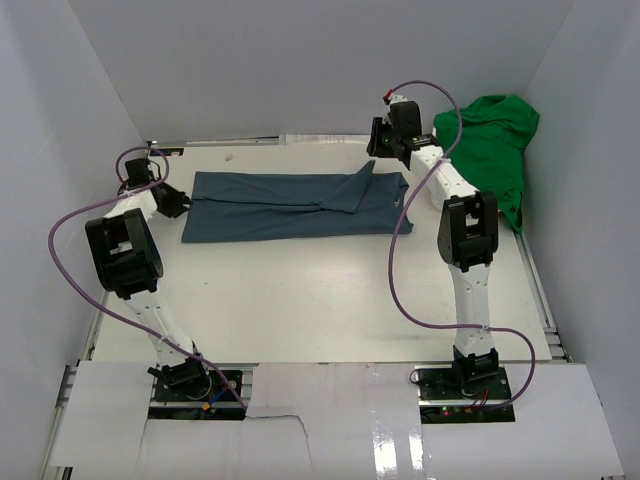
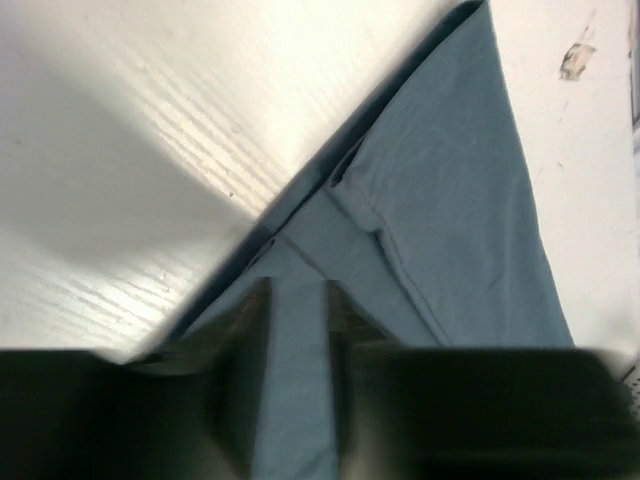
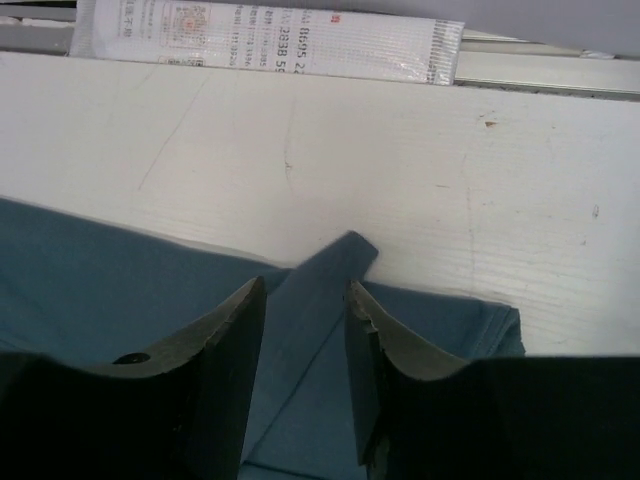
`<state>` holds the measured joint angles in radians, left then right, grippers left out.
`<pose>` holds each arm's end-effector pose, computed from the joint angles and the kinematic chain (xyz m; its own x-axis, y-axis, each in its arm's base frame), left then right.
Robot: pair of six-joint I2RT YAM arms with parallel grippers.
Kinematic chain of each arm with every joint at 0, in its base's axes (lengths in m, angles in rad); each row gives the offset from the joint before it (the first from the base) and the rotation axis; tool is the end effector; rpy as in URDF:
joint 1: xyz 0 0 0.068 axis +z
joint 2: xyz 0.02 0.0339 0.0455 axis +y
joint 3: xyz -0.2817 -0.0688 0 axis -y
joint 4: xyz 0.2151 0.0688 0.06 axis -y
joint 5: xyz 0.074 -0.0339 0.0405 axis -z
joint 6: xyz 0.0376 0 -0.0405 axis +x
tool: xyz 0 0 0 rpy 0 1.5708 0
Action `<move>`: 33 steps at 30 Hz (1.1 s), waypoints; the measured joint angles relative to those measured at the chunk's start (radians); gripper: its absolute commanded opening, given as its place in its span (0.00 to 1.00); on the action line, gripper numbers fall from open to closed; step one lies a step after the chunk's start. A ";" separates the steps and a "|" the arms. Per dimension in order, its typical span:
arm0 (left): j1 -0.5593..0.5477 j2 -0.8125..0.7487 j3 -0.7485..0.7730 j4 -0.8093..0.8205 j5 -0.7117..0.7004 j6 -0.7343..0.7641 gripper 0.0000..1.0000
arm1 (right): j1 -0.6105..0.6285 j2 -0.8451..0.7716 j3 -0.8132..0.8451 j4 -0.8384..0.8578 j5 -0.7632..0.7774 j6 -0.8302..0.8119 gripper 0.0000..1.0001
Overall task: Fold and stack the t-shirts
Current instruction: Fold the other side of the tshirt into a rectangle
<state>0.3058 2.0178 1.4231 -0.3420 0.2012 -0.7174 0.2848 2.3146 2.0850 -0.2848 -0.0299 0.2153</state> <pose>0.4020 0.1190 0.2074 -0.4592 -0.8205 -0.3406 -0.6423 0.5715 -0.5108 0.5093 0.1503 0.2754 -0.5266 0.0683 -0.8473 -0.1979 0.9595 0.2004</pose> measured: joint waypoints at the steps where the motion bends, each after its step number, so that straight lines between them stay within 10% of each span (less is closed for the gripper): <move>1: 0.000 -0.003 -0.005 0.015 -0.001 0.002 0.45 | -0.002 0.000 0.000 0.004 0.000 0.001 0.46; 13: -0.027 -0.279 -0.079 0.262 -0.022 0.097 0.22 | -0.015 -0.041 -0.061 0.066 -0.040 0.024 0.56; 21: -0.373 -0.557 -0.147 0.379 0.048 0.254 0.00 | 0.011 -0.304 -0.505 0.075 -0.204 0.102 0.53; 33: -0.517 -0.352 -0.317 0.253 0.148 0.226 0.00 | 0.206 -0.343 -0.583 -0.005 -0.070 -0.090 0.47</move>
<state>-0.2115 1.6653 1.1061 -0.0887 0.3492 -0.4915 0.4911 1.9717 1.5021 -0.2897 -0.0998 0.1257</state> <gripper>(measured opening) 0.026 0.480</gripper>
